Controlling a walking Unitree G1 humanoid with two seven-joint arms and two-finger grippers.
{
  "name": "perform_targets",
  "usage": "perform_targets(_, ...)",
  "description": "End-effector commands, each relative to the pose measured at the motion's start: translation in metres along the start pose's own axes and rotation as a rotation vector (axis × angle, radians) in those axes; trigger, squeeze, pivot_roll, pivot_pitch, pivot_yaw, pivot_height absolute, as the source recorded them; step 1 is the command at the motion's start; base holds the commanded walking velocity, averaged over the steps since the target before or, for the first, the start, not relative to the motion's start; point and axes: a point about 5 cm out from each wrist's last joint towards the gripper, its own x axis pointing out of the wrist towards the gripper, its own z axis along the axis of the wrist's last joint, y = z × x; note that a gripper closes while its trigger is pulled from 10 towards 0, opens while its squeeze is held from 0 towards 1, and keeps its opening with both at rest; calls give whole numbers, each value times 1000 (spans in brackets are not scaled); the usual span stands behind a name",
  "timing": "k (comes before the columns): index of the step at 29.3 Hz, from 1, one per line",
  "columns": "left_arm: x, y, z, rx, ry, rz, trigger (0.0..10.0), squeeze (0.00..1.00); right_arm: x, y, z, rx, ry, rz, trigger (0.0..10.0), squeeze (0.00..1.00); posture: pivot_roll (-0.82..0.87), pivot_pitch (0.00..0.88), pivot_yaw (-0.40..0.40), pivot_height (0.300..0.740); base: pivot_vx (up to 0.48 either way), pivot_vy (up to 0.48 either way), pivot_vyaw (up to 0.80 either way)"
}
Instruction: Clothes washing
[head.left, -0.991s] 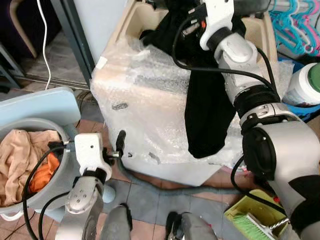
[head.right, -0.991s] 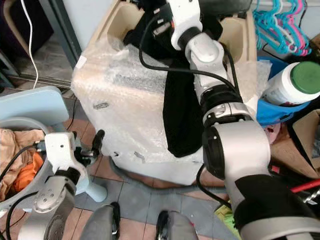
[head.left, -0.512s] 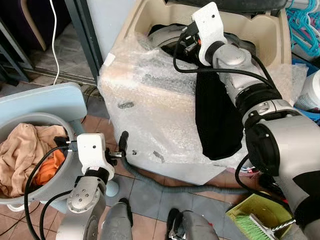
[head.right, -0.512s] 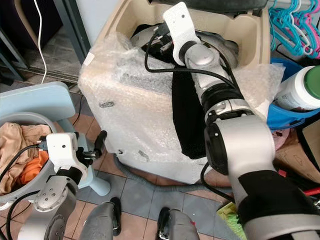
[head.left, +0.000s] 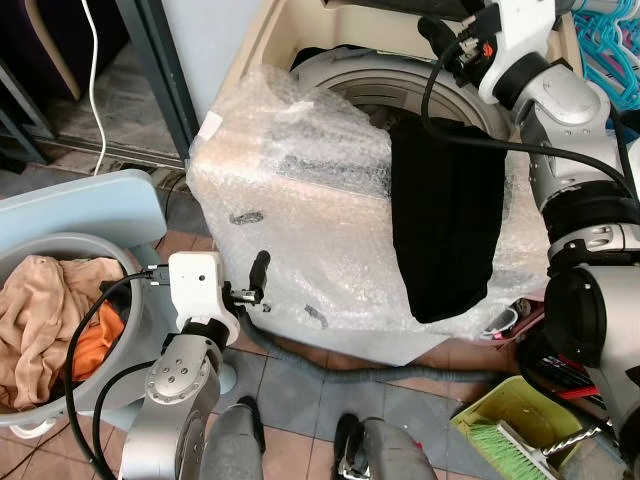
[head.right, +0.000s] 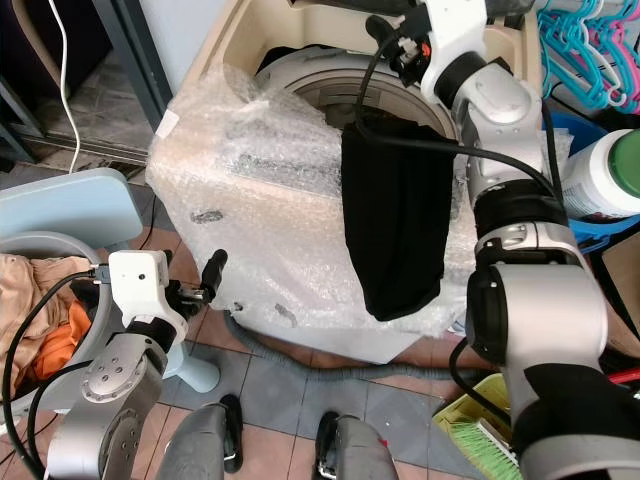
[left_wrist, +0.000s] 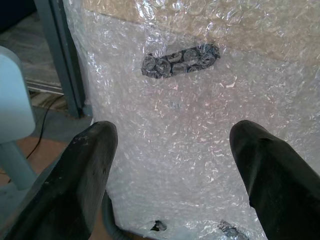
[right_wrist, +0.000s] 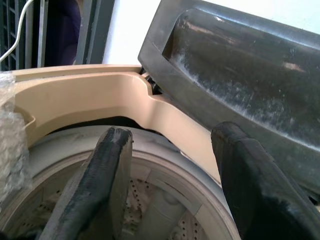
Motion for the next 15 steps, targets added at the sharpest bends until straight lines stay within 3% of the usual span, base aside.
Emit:
perform_targets(1, 2, -3, -2, -6, 5, -23, 10000, 0, -13, -5, 13, 10, -31, 94, 10000, 1000, -2, 161, -8, 740, 0, 0, 0)
perform_targets(3, 4, -4, -2, -7, 5, -33, 10000, 0, -32, -5, 13, 58, -7, 192, 10000, 1000, -13, 156, -5, 740, 0, 0, 0)
perform_targets(4, 7, -4, -2, -7, 5, -42, 10000, 0, -51, -5, 10, 111, 34, 263, 10000, 1000, -25, 148, 1, 740, 0, 0, 0)
perform_targets(5, 7, -4, -2, -7, 5, -42, 10000, 0, -51, -5, 10, 111, 34, 263, 10000, 1000, -25, 148, 1, 740, 0, 0, 0)
perform_targets(6, 9, -5, -1, -8, 2, -51, 10000, 0, -65, -2, 8, 151, 67, 333, 10000, 1000, -30, 145, 6, 740, 0, 0, 0)
perform_targets(8, 10, -5, -1, -9, 0, -55, 10000, 0, -70, 1, 7, 177, 79, 365, 10000, 1000, -33, 143, 9, 740, 0, 0, 0)
perform_targets(10, 12, -5, 0, -10, -4, -64, 10000, 0, -84, 17, 3, 252, 116, 477, 10000, 1000, -35, 140, 14, 740, 0, 0, 0)
perform_targets(15, 14, -4, 0, -10, -7, -69, 10000, 0, -98, 41, -7, 315, 186, 586, 10000, 1000, -32, 136, 19, 740, 0, 0, 0)
